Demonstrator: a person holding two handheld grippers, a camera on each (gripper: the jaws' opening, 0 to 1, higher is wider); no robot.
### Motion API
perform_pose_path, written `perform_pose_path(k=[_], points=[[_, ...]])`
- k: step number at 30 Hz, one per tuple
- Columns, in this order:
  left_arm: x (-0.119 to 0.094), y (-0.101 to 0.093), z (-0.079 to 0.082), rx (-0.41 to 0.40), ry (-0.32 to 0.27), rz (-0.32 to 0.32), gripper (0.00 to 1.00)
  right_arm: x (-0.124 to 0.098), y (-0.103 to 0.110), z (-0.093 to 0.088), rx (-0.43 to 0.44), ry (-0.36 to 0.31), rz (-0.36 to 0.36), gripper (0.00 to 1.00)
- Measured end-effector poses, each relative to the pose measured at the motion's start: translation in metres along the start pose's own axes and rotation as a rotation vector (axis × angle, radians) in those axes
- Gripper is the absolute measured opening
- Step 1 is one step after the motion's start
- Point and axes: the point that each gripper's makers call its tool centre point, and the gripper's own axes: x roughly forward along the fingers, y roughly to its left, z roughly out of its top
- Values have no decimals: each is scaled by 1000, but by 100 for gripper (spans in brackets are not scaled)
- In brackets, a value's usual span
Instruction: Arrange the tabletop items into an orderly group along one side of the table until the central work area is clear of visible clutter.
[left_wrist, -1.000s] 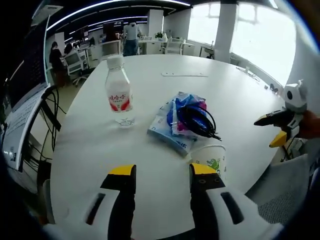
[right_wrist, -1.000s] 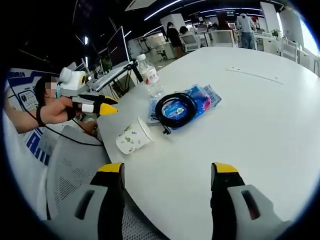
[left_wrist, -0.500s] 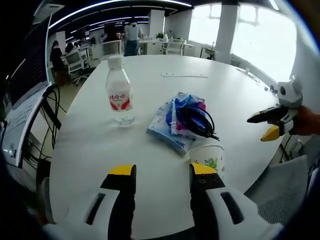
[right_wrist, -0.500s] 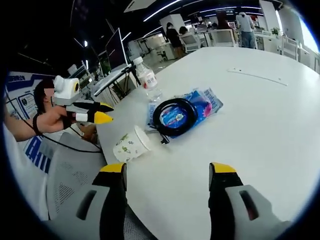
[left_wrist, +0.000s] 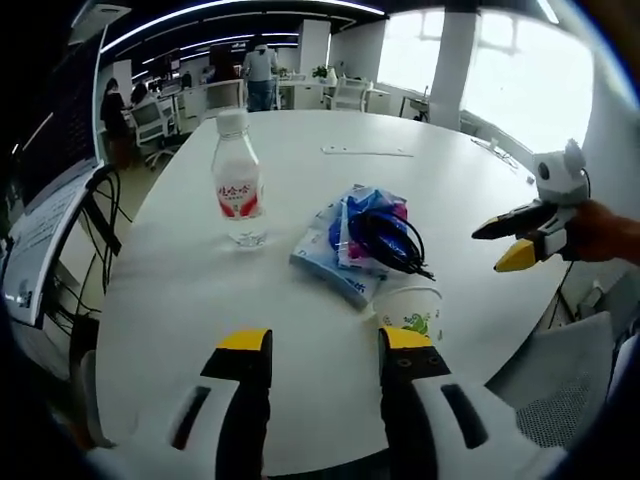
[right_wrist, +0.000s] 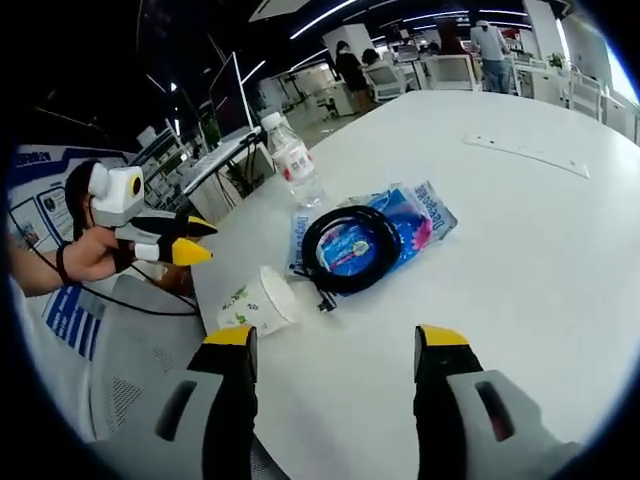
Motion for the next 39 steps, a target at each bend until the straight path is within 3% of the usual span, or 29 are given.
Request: perform_pose_path(k=[8, 21, 32, 39], points=[[-2, 0, 0, -3, -2, -2, 42, 16, -7, 11, 40, 0, -10, 61], [-3, -1, 1, -6, -4, -10, 42, 47, -23, 44, 63, -12, -44, 57], [-9, -3, 6, 8, -14, -12, 42, 69, -36, 52, 66, 1, -51, 50], [-9, 2, 8, 1, -19, -4, 42, 83, -46, 52, 46, 48, -65, 47]])
